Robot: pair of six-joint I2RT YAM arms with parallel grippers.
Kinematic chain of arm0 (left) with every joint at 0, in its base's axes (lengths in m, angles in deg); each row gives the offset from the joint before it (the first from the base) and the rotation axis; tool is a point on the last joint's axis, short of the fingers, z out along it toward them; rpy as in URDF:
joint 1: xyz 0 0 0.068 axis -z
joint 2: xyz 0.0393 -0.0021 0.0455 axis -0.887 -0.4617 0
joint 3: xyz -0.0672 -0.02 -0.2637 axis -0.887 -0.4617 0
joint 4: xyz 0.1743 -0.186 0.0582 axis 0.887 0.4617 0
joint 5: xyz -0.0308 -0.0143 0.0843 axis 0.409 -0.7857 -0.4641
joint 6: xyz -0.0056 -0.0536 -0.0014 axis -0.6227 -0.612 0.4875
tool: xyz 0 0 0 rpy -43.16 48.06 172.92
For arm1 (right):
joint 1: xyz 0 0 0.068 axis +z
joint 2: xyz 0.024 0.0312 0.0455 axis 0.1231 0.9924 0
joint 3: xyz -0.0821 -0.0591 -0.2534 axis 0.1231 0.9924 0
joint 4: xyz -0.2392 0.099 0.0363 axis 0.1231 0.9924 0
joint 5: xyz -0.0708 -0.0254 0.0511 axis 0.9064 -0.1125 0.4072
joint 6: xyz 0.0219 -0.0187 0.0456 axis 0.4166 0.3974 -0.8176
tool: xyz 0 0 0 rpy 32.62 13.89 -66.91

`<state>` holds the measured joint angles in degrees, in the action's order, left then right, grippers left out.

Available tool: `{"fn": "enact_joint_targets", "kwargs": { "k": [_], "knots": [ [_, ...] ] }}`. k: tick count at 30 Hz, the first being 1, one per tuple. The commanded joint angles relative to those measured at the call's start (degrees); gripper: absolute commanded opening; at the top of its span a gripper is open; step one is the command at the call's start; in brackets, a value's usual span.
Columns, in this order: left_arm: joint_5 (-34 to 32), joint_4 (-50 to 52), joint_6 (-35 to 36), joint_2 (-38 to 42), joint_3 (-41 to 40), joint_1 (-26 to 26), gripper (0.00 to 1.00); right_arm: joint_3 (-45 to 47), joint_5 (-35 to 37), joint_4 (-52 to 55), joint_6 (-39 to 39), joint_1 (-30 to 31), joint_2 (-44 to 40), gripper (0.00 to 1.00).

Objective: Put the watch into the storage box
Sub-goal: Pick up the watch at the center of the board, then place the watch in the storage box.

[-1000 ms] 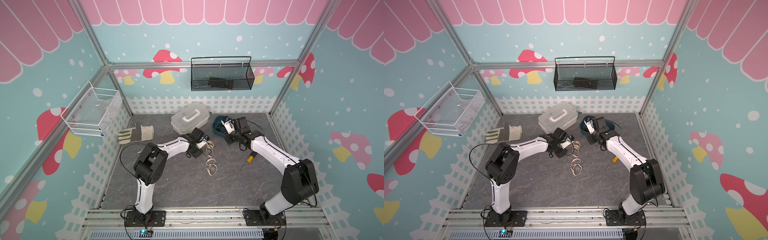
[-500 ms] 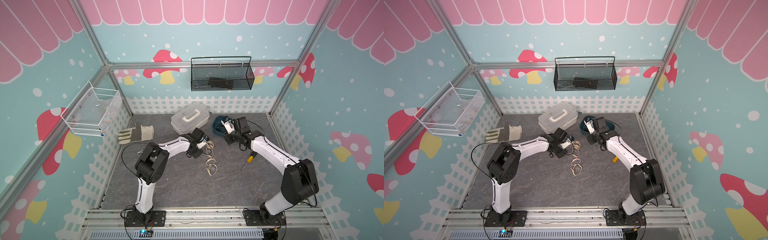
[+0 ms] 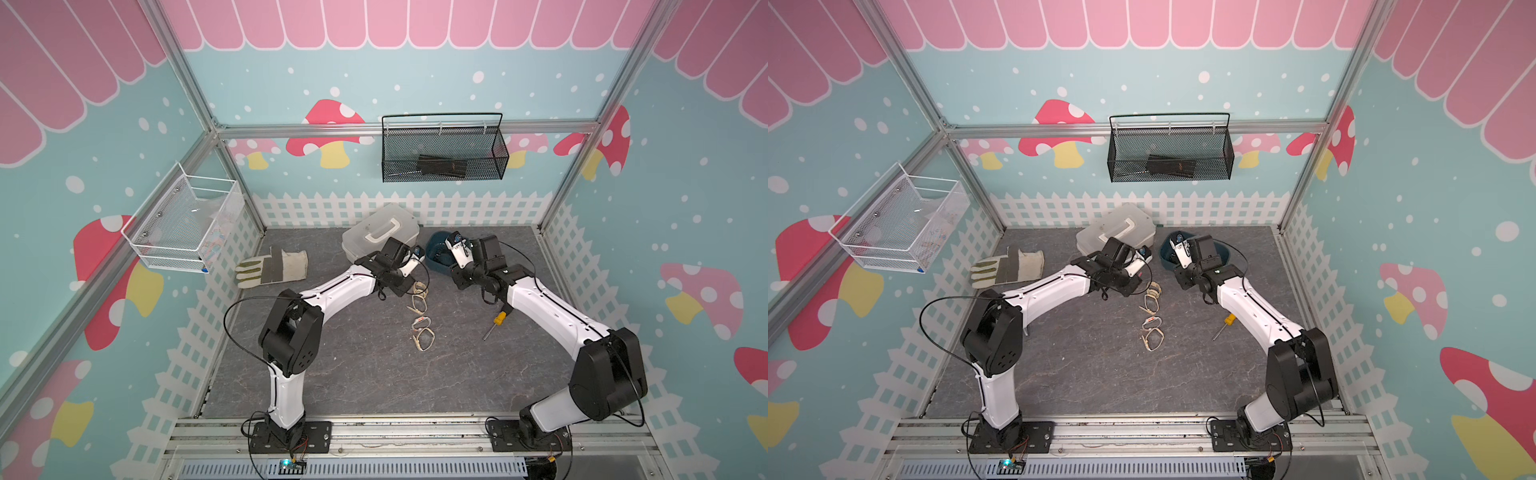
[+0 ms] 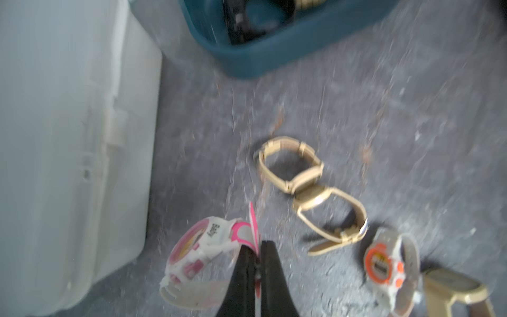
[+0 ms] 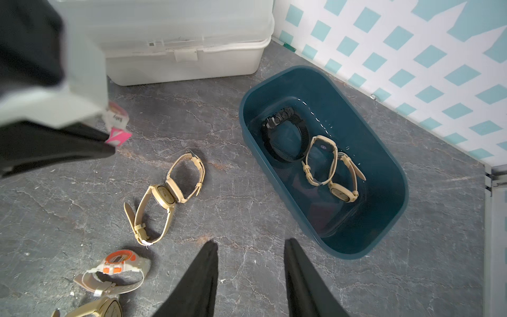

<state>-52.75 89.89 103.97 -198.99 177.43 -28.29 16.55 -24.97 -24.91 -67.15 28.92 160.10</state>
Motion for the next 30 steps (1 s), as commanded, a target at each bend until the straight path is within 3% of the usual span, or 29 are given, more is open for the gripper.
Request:
{"fn": "enact_joint_targets", "kwargs": {
  "k": [1,8,15,22,30],
  "knots": [
    [6.2,-4.96,-4.82,-4.92,8.02,0.29,0.0,1.63,4.43,-2.22,-0.54,0.06,-3.31,0.44],
    [18.04,-5.09,-16.09,-21.06,33.31,0.55,0.0,10.15,11.13,-7.92,-1.62,-0.06,-12.24,0.47],
    [20.76,-1.64,-24.36,-36.86,54.77,1.04,0.0,15.87,11.38,-11.41,-2.45,-0.13,-17.32,0.47],
    [22.0,-1.53,-27.09,-41.36,58.21,1.13,0.01,16.27,10.39,-12.48,-2.27,-0.09,-16.16,0.48],
    [21.58,-1.37,-27.07,-41.67,57.64,1.05,0.13,15.96,9.23,-12.28,-2.17,-0.14,-14.8,0.48]
  ]
}}
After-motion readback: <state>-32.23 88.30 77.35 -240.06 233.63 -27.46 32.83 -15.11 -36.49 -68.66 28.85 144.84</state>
